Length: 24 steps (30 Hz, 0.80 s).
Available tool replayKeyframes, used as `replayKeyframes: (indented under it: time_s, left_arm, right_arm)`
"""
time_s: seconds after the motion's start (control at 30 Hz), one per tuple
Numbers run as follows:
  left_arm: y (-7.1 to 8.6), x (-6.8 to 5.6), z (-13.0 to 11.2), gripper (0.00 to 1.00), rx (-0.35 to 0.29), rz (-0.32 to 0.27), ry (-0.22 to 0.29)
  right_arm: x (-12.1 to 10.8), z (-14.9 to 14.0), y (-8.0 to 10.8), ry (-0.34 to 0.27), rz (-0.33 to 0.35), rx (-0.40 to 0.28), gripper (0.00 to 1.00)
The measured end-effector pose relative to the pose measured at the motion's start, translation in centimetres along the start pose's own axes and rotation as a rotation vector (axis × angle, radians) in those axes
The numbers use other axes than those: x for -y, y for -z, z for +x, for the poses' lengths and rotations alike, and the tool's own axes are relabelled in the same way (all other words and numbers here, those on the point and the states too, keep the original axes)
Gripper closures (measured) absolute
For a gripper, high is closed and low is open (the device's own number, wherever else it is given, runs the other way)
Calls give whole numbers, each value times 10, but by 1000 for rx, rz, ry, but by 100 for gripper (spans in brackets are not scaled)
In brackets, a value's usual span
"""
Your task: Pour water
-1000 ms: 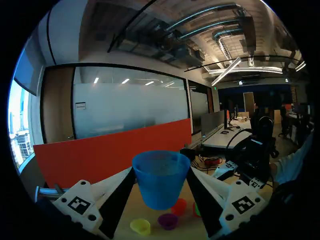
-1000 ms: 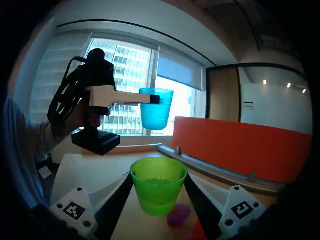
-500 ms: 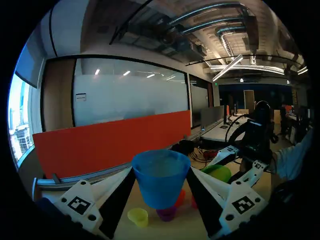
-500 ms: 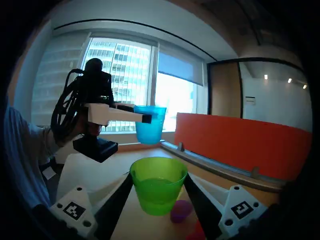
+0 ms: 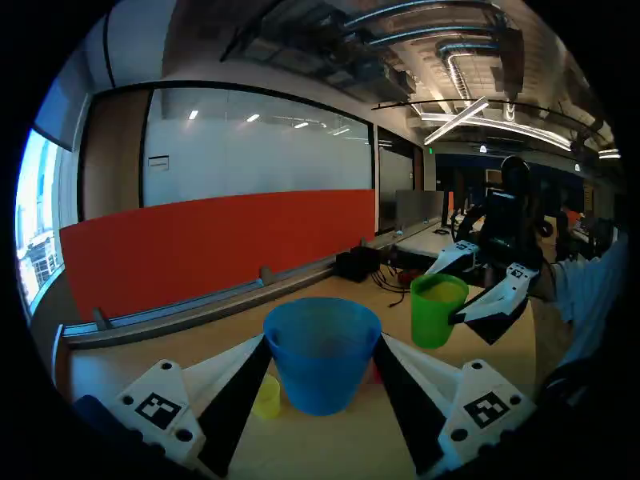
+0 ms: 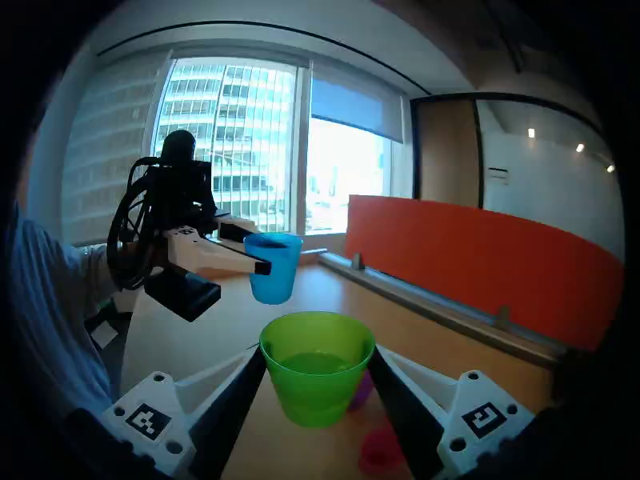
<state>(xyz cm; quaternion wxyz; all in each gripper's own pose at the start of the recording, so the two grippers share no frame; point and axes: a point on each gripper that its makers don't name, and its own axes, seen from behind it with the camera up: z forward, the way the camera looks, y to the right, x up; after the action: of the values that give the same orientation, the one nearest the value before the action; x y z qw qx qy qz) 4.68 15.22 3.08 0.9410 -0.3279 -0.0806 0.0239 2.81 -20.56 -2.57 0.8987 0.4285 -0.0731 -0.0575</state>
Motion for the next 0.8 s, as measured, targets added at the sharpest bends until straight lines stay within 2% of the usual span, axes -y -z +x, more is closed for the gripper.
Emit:
replayKeyframes:
  time_s: [0.27, 0.47, 0.8]
  left_arm:
    - [-1, -8, -37, 13, 63, -14, -6]
    - [-3, -15, -64, 13, 117, -25, -13]
    - [-8, -18, -104, 13, 196, -34, 4]
  right_arm:
    - [-5, -19, 14, -5, -5, 50, 9]
    - [-4, -35, 18, -9, 3, 88, 9]
    - [-6, -67, 21, -10, 21, 158, 9]
